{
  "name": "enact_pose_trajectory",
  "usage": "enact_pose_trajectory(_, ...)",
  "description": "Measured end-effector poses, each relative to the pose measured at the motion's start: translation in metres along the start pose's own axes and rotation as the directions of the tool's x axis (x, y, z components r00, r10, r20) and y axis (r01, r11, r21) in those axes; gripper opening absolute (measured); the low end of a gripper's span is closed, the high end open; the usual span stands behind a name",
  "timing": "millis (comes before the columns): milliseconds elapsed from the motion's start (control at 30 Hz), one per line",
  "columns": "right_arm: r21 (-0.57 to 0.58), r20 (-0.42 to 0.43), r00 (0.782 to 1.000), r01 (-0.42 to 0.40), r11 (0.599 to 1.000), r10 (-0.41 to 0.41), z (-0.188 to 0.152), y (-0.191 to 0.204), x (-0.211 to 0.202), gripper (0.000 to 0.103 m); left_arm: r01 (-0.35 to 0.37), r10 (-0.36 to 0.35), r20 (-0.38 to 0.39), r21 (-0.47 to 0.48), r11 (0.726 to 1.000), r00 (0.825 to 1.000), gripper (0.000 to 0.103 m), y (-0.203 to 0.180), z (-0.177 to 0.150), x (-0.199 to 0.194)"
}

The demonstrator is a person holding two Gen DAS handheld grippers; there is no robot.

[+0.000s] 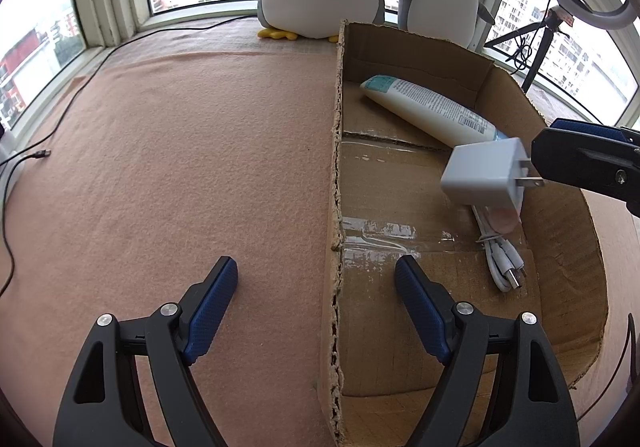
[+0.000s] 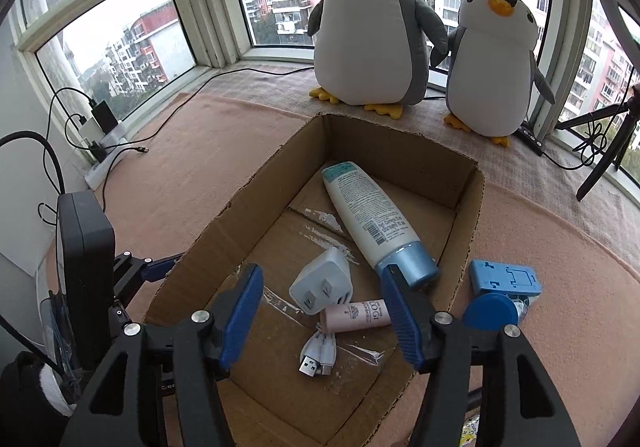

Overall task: Organize rigid objects
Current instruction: 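Carry the charger plug over the box and open the right gripper, then move the right gripper to the round blue case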

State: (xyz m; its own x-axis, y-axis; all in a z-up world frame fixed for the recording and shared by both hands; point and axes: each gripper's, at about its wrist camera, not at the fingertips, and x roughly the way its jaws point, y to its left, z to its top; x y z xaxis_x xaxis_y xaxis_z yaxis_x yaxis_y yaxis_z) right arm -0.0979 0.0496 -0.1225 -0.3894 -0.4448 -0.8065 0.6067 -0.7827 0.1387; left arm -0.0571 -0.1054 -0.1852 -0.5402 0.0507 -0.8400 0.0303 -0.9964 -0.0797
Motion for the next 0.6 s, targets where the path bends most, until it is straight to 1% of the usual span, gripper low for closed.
enact_pose_trajectory(433, 0.03, 0.022, 1.0, 0.015, 0.999, -0.016, 0.001, -0.011, -0.014, 0.063, -0.004, 0.004, 0.001, 0.003, 1.0, 1.0, 0.082, 0.0, 0.001, 0.001)
enact_pose_trajectory(600, 0.055, 0.037, 0.999, 0.026, 0.998, -0.028, -0.002, -0.023, -0.025, 0.063, -0.005, 0.005, 0.001, 0.003, 1.0, 1.0, 0.082, -0.001, 0.001, 0.001)
